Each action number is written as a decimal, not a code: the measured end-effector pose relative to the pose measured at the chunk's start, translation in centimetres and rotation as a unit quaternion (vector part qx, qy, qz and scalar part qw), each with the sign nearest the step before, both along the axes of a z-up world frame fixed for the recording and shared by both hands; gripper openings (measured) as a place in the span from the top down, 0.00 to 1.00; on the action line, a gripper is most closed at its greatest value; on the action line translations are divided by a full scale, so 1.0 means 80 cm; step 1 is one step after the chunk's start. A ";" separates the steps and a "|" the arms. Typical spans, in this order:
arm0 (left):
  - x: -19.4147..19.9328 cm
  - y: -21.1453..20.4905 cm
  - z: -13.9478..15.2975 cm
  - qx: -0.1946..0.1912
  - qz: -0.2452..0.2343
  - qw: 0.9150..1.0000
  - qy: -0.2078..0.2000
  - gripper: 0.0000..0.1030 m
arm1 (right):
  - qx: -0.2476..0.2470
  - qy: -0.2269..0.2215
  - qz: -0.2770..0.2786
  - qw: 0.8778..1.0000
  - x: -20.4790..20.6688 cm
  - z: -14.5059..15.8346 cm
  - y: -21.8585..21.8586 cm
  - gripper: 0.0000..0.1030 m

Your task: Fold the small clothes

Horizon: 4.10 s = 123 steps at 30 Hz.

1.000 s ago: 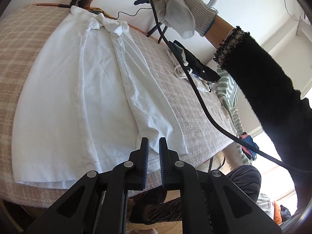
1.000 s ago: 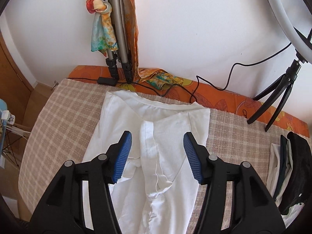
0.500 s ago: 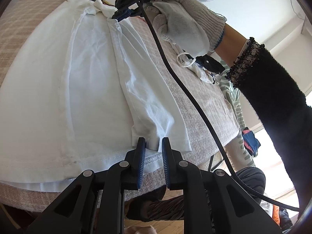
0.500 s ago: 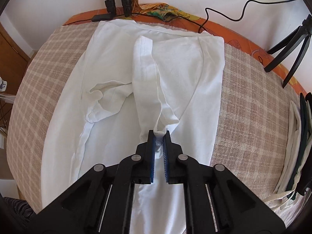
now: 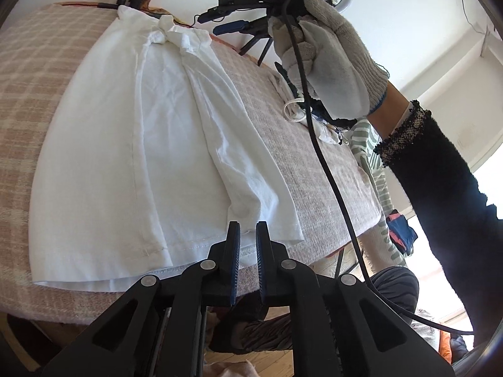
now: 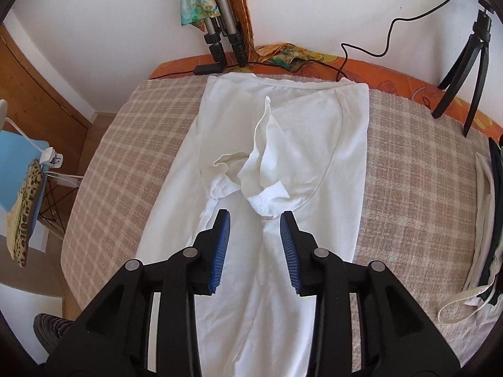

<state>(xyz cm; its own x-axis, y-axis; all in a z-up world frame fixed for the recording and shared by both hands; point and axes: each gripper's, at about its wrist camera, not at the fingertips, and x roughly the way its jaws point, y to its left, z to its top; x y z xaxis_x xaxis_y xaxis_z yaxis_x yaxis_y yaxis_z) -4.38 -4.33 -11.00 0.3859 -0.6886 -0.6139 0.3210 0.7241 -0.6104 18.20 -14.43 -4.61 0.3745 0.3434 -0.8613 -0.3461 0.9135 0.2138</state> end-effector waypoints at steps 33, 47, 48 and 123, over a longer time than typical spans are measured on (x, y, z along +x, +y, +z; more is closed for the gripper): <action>0.015 -0.035 0.003 -0.012 -0.016 0.999 0.031 0.97 | -0.080 -0.015 0.078 0.994 -0.368 -0.084 -0.087 0.94; -0.015 -0.012 -0.023 0.044 -0.026 0.998 0.048 0.88 | -0.069 -0.027 0.037 0.997 -0.359 -0.064 -0.111 0.71; -0.020 -0.004 -0.017 0.051 -0.020 0.998 0.038 0.88 | -0.070 -0.026 0.031 0.997 -0.355 -0.066 -0.111 0.65; 0.017 0.133 -0.037 0.050 0.031 0.993 0.099 0.96 | 0.266 0.167 -0.039 0.949 -0.301 -0.145 -0.169 0.94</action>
